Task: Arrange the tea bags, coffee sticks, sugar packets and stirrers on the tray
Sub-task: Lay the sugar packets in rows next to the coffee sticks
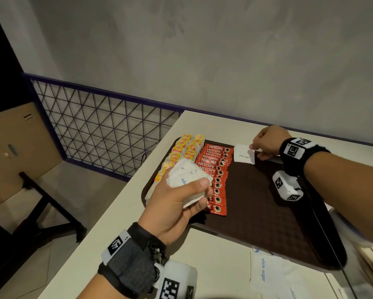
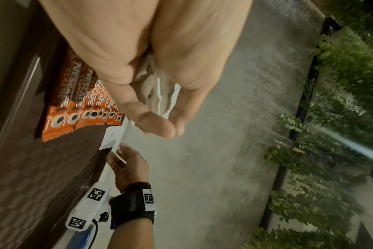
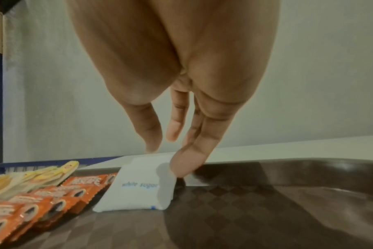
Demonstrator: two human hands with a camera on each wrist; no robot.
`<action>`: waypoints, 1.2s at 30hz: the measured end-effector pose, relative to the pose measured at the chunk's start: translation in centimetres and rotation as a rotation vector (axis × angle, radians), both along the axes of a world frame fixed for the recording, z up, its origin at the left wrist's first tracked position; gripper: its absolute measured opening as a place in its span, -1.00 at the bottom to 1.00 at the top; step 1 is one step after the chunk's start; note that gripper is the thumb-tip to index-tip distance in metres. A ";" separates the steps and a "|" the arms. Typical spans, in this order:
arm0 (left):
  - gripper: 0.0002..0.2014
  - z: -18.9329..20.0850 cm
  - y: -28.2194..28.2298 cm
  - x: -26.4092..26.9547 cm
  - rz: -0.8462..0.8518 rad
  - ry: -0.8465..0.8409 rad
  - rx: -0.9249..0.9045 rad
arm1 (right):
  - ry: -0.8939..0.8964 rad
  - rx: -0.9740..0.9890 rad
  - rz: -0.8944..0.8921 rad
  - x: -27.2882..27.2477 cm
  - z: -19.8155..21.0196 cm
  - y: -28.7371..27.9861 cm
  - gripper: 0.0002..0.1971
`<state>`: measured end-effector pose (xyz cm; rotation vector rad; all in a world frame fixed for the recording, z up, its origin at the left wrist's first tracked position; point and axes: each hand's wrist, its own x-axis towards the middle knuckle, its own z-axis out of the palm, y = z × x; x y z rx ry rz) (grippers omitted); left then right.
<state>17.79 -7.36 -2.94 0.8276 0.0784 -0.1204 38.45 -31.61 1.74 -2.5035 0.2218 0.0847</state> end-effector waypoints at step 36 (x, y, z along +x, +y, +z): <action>-0.53 0.4 -0.5 -1.1 -0.204 -0.142 0.025 | 0.083 0.646 0.433 -19.4 4.4 5.1 -0.82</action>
